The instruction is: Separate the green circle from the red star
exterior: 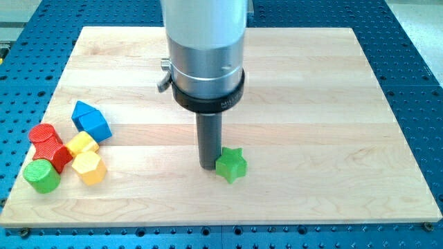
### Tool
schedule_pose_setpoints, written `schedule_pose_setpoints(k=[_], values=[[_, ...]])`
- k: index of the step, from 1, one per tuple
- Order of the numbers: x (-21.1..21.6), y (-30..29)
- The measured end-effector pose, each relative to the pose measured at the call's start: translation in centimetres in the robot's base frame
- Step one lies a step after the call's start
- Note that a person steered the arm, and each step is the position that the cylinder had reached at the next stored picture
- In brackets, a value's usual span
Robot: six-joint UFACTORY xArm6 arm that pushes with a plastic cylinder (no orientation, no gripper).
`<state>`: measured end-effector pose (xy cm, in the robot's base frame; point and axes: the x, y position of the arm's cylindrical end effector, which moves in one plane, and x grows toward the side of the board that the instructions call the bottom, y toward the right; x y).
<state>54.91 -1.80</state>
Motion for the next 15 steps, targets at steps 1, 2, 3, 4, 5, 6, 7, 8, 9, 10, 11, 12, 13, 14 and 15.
schedule_pose_setpoints(k=[1,2,3,4,5,6,7,8,9,10,11,12,13,14,15], values=[[5.9,-0.1],[0.1,4.9],[-11.2,4.2],[-19.1,3.4],[-12.7,4.7],[-13.6,-1.4],[-19.3,-1.3],[-24.2,1.4],[-29.5,2.0],[-16.8,3.0],[-0.9,1.8],[6.7,-6.7],[6.5,-18.3],[4.2,-28.5],[2.5,-26.5]])
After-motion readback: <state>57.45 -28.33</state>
